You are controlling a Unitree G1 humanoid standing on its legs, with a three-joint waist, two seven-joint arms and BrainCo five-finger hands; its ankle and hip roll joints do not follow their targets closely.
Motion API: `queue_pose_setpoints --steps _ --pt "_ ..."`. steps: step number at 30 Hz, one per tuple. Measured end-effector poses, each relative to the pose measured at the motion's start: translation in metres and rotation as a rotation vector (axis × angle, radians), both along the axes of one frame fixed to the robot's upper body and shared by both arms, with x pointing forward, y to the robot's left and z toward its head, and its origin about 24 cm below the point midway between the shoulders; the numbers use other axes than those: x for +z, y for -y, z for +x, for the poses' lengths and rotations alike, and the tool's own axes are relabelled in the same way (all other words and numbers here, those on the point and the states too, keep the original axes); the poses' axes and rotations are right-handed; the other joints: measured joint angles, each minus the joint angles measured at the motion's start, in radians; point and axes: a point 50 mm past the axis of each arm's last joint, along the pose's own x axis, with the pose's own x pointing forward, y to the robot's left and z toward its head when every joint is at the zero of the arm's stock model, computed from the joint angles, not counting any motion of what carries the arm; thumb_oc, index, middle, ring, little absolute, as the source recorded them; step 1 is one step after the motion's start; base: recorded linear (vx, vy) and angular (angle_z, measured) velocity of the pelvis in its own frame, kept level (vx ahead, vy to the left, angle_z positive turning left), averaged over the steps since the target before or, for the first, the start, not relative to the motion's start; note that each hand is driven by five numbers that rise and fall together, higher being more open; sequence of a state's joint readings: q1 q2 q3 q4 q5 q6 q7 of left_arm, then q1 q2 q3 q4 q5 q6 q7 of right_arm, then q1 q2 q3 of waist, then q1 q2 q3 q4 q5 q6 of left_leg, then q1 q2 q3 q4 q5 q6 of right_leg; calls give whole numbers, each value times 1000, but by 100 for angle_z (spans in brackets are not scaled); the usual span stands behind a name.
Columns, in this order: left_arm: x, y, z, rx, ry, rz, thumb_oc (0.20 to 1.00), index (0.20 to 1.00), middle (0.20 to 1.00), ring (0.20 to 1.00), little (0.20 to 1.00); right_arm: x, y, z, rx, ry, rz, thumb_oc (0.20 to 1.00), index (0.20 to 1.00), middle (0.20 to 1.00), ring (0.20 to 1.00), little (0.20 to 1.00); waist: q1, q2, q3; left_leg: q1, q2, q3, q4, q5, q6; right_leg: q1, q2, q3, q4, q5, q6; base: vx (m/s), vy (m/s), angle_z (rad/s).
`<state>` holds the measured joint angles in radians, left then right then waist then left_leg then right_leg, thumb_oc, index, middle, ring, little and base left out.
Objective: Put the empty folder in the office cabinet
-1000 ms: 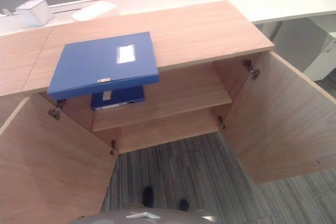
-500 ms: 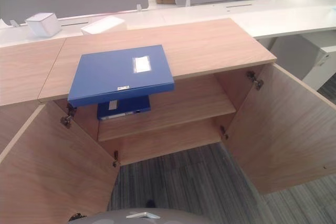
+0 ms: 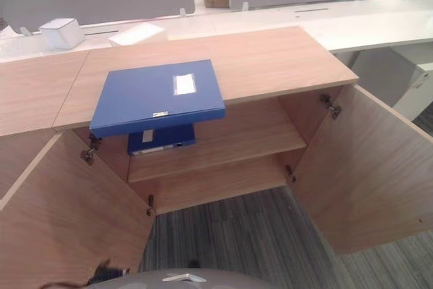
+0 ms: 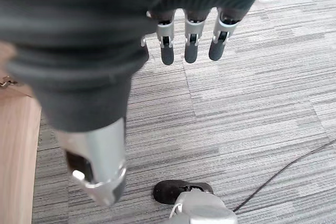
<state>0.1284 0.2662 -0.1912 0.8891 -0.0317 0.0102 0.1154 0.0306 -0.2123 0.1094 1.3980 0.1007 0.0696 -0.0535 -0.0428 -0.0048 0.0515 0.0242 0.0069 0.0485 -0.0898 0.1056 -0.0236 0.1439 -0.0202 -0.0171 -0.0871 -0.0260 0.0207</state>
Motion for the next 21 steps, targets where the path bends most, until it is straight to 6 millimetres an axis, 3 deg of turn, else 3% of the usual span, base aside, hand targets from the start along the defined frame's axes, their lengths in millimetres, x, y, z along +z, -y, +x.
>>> queue_pose_setpoints --steps 2,4,6,12,21 --pt "46 -1 38 -190 278 73 1000 1000 1000 1000 1000 2 7 4 4 37 -17 1000 1000 1000 1000 1000 0 -5 2 0 1 -3 0 4 -3 1 2 -3 1 2 2 23 -4 3" --pt "83 -10 62 -337 456 209 1000 1000 1000 1000 1000 5 16 5 2 48 -49 1000 1000 1000 1000 1000 -1 -5 -1 2 1 -6 0 -2 -9 6 2 -12 -1 -2 7 33 -8 5" --pt "97 -27 74 -337 498 327 1000 1000 1000 1000 1000 6 20 12 -9 65 -61 1000 1000 1000 1000 1000 -5 5 -2 1 3 -5 0 -4 -12 9 3 -8 -1 -2 8 13 -6 -3" --pt "120 -60 76 -266 563 563 1000 1000 1000 1000 1000 8 26 12 -21 57 -77 1000 1000 1000 1000 1000 11 0 3 7 4 -12 0 4 -4 12 5 -19 -3 -1 6 6 -5 5" --pt "133 -71 73 -207 600 677 1000 1000 1000 1000 1000 7 24 10 -22 52 -72 1000 1000 1000 1000 1000 24 0 2 15 5 -8 0 4 -5 18 6 -14 -3 -1 6 1 -1 -1"
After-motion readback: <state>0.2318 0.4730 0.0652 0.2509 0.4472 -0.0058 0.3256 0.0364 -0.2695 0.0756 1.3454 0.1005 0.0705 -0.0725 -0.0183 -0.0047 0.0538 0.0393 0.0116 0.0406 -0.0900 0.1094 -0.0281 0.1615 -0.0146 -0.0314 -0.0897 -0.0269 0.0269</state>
